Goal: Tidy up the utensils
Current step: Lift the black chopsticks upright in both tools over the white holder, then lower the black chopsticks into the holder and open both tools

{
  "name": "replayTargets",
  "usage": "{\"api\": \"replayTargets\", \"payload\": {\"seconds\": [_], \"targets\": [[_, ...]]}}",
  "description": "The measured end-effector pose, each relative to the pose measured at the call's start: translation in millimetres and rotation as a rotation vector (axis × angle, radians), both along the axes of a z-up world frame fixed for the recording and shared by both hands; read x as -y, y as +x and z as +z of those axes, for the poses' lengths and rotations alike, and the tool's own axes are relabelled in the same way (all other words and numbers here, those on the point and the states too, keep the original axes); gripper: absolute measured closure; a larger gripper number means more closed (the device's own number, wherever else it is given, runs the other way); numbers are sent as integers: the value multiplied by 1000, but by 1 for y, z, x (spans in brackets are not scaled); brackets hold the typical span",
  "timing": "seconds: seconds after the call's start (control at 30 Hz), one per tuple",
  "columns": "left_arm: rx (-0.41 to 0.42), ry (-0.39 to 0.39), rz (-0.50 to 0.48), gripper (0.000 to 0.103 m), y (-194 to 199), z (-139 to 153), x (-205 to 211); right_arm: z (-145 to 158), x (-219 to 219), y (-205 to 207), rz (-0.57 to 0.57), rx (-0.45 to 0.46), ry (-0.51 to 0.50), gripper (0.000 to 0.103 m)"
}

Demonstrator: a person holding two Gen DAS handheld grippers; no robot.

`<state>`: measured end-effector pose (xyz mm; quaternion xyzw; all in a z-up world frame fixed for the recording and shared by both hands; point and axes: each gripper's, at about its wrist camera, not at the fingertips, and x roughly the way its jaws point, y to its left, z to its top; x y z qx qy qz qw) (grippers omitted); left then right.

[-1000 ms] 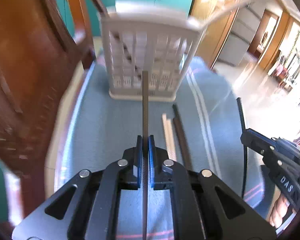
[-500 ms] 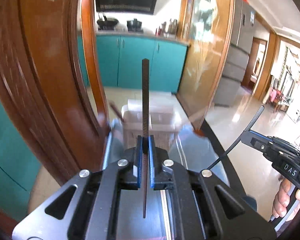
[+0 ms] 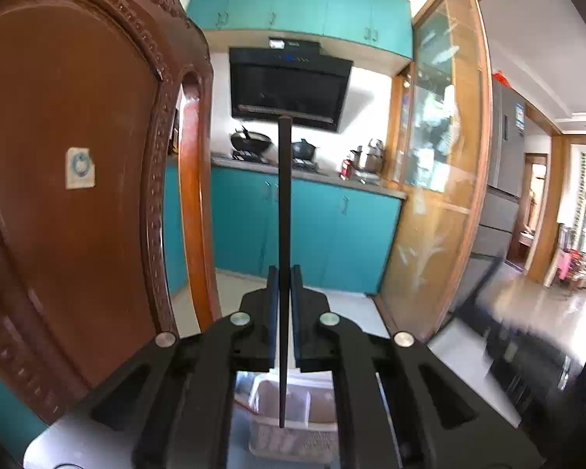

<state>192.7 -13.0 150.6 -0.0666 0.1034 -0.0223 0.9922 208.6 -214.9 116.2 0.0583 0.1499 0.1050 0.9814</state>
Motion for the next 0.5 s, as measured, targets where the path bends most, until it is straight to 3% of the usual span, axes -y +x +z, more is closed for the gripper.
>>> {"api": "replayTargets", "payload": {"seconds": [0.2, 0.37, 0.5], "targets": [[-53, 43, -17, 96, 49, -32, 15, -42, 0, 4, 19, -71, 5, 97], [-131, 24, -24, 96, 70, -65, 15, -54, 1, -2, 35, -90, 12, 97], [-148, 16, -28, 96, 70, -75, 13, -54, 3, -8, 37, -90, 2, 96]]}}
